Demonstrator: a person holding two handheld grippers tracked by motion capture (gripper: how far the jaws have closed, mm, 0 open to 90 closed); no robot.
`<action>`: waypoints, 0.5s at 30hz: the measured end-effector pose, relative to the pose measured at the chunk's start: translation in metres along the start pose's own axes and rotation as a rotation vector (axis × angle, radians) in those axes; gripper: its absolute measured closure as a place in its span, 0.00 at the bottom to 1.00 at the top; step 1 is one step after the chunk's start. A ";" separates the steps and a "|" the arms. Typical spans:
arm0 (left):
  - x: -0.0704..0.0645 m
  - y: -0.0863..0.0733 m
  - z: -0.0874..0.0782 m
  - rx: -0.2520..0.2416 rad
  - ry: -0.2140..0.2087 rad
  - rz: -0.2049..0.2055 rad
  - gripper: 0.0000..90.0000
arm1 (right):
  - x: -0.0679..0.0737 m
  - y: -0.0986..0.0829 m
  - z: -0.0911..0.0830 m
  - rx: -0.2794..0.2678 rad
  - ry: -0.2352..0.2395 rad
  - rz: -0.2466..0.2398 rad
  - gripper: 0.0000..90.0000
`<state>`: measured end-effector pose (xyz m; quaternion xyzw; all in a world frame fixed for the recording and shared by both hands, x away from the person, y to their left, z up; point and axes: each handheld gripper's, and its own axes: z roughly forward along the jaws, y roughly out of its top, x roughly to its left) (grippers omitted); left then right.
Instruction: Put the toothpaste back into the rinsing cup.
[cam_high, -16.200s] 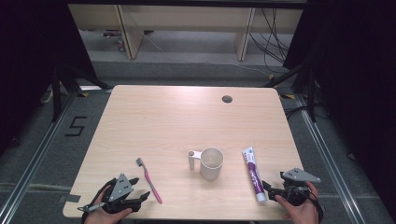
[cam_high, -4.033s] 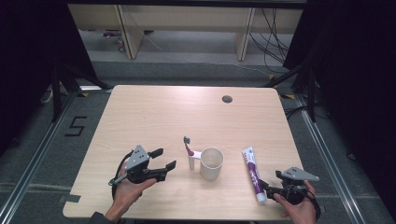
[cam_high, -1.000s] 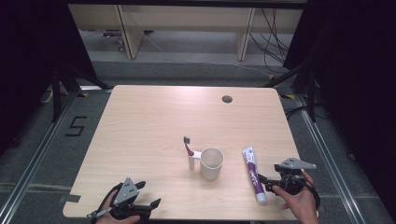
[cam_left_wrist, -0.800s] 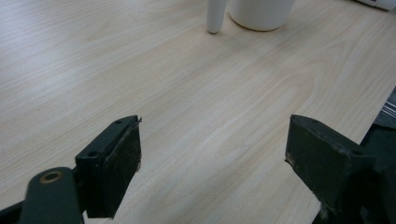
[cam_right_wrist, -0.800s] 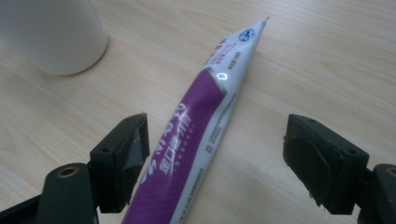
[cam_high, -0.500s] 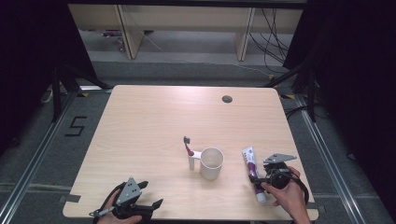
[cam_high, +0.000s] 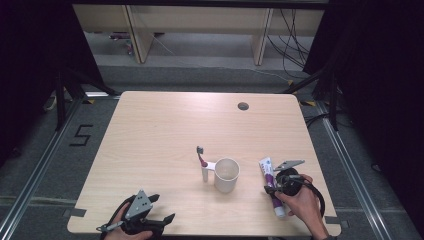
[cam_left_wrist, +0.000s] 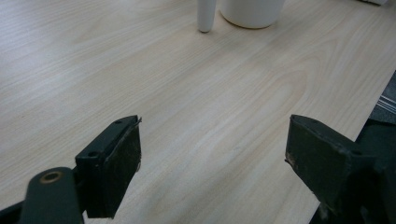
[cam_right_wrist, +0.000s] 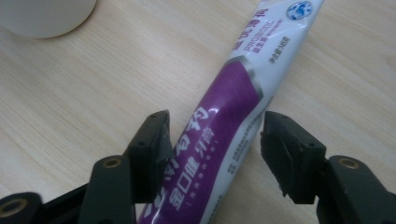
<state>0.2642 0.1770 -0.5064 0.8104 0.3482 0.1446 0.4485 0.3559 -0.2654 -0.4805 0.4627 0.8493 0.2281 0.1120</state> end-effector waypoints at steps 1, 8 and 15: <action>0.000 0.000 0.000 -0.002 0.001 -0.001 0.20 | -0.002 0.001 0.000 0.005 -0.002 -0.024 0.50; -0.001 0.001 0.001 -0.005 -0.001 -0.002 0.20 | -0.004 0.007 0.001 0.048 0.014 -0.014 0.56; -0.002 0.000 0.002 0.001 -0.003 0.000 0.20 | -0.007 0.012 0.003 0.111 0.043 -0.012 0.63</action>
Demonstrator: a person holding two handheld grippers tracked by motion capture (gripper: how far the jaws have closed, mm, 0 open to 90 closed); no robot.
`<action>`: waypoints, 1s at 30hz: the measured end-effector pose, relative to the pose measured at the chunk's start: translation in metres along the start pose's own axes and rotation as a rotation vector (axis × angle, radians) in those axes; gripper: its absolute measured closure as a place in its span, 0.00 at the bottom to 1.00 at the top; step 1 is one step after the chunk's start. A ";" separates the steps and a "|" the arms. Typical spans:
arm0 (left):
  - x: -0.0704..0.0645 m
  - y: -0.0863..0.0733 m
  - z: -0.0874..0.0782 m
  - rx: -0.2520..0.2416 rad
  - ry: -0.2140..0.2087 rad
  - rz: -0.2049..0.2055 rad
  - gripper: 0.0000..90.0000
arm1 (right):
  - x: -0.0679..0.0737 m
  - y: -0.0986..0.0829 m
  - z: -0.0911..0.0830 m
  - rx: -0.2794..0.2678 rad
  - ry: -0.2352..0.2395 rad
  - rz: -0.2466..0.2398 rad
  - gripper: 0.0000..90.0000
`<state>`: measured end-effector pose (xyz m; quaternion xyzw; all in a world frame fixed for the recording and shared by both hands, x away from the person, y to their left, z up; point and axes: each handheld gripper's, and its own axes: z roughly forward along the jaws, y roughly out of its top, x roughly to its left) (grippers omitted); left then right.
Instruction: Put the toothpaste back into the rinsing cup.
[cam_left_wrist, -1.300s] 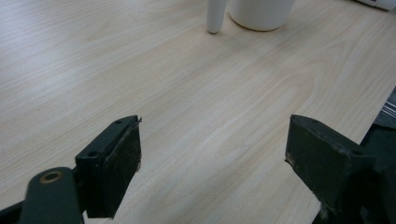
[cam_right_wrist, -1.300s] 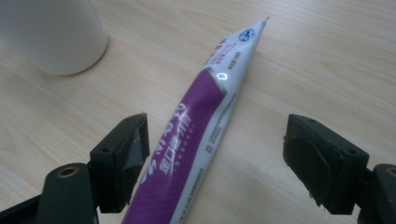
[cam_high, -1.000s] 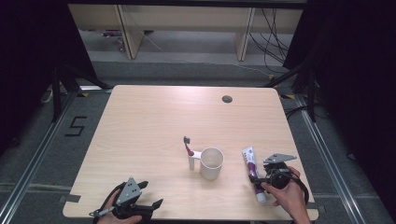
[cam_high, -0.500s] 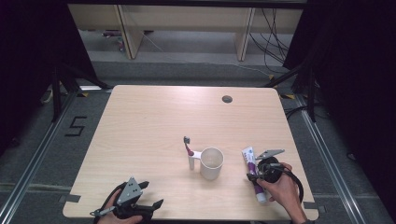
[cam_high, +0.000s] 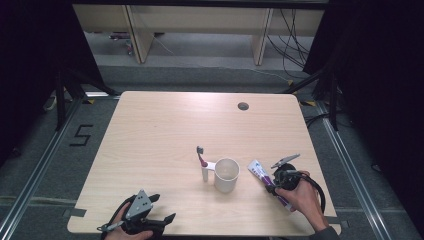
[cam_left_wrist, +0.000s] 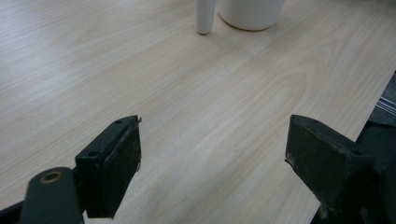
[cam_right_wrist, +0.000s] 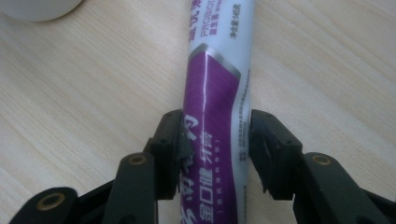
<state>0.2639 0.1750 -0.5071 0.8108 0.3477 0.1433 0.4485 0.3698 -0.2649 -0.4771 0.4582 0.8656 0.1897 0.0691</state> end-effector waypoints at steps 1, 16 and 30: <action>0.000 0.000 0.000 0.001 0.001 0.004 0.20 | -0.002 0.001 0.000 0.005 -0.007 -0.015 0.63; 0.000 -0.002 0.002 0.009 -0.007 0.002 0.20 | -0.005 0.016 -0.001 0.095 -0.011 -0.086 0.80; 0.000 -0.001 0.002 0.010 -0.011 0.005 0.20 | -0.013 0.032 0.004 0.196 0.025 -0.145 0.83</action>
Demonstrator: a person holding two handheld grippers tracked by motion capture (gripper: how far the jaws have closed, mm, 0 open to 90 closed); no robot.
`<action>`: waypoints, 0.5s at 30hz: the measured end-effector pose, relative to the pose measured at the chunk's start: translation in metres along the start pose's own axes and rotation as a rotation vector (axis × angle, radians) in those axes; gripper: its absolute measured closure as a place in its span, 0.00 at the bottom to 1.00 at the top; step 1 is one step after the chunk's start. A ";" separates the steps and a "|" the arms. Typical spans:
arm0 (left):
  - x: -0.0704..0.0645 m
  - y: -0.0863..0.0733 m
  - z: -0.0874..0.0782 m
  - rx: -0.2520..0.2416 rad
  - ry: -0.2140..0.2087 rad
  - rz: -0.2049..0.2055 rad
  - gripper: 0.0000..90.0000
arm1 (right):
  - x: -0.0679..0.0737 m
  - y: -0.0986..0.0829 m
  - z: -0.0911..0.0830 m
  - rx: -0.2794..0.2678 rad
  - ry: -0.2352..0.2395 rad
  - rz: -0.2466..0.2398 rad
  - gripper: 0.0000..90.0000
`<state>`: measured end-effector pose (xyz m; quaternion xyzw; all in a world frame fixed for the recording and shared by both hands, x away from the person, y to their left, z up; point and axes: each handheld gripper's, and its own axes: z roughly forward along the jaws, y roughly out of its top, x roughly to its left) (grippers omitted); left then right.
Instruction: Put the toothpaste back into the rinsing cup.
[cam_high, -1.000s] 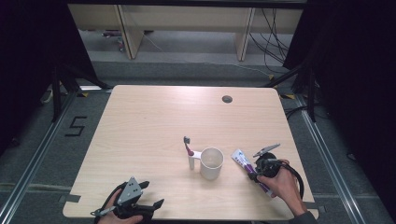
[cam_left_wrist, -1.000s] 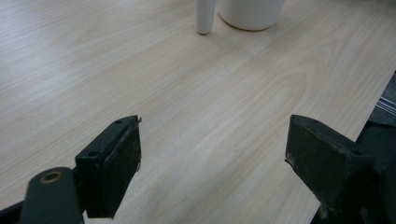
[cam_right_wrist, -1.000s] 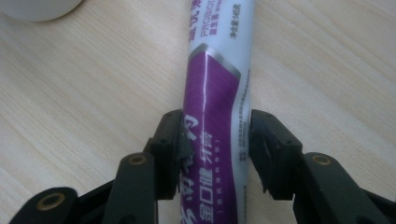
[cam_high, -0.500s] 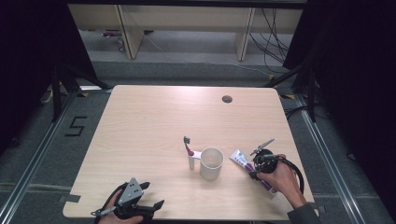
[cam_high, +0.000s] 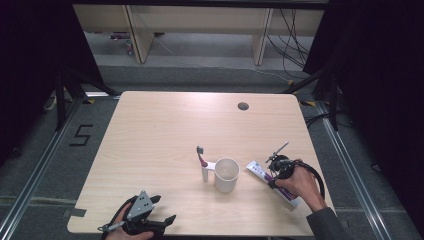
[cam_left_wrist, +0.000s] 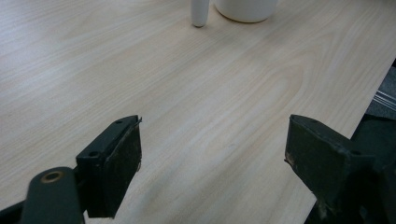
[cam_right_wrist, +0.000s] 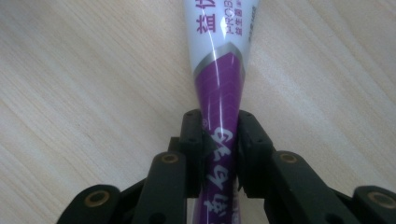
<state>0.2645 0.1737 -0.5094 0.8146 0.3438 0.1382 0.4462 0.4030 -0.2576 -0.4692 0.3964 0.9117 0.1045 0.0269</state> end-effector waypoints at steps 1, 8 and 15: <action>0.000 0.000 -0.001 0.007 0.000 0.006 0.20 | 0.002 0.000 0.001 0.008 0.001 0.025 0.83; 0.000 0.000 0.000 0.003 -0.005 0.006 0.20 | 0.000 0.006 0.004 0.049 -0.001 -0.015 0.83; 0.000 0.000 0.000 0.007 -0.001 0.004 0.20 | 0.001 0.009 0.005 0.078 -0.006 -0.019 0.83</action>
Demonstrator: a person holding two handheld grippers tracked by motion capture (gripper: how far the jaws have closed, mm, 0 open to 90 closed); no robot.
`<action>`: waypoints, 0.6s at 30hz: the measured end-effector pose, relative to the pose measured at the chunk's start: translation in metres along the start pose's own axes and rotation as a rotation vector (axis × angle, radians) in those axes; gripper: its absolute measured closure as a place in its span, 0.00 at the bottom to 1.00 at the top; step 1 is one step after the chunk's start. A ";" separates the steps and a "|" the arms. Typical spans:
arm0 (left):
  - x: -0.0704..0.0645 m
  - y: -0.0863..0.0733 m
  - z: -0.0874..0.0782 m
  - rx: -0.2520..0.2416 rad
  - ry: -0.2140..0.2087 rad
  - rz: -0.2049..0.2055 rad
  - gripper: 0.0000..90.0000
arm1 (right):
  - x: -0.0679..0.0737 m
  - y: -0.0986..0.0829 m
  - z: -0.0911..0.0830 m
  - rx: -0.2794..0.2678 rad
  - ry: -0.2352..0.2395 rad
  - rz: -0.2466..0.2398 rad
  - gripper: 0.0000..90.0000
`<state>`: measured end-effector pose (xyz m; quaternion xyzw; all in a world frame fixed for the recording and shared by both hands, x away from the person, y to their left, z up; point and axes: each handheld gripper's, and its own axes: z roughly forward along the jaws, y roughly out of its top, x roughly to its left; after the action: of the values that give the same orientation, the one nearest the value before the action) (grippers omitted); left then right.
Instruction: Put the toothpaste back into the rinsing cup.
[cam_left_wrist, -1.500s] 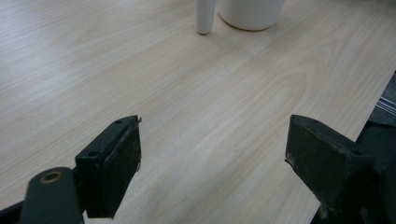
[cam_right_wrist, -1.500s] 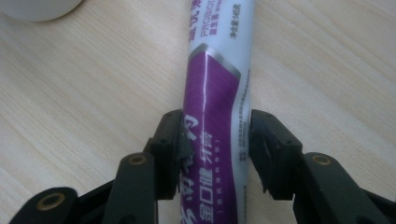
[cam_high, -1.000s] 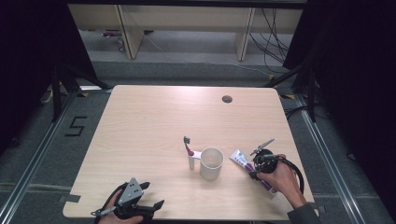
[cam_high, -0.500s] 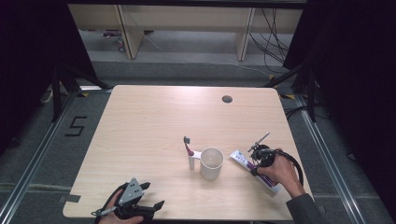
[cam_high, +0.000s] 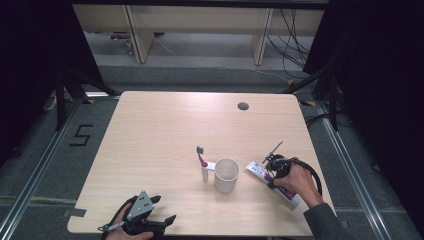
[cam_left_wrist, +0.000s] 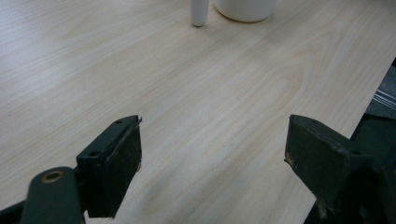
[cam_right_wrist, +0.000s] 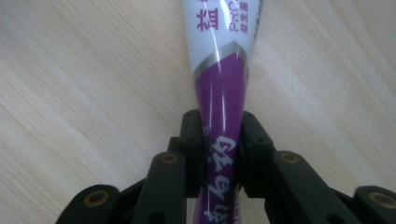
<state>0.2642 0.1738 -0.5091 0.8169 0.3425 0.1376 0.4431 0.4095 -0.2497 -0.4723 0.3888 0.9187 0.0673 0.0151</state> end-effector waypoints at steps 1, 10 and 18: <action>0.000 0.000 0.000 0.002 0.000 0.004 0.20 | -0.001 0.000 0.000 -0.002 0.000 -0.017 0.83; 0.001 0.001 0.000 0.005 0.004 0.010 0.20 | 0.003 0.002 0.000 0.023 -0.023 -0.032 0.84; 0.000 0.000 0.000 0.005 0.005 0.007 0.20 | -0.003 -0.005 -0.002 -0.020 -0.039 -0.065 0.85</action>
<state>0.2646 0.1738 -0.5092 0.8189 0.3411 0.1401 0.4397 0.4079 -0.2553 -0.4712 0.3598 0.9297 0.0683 0.0388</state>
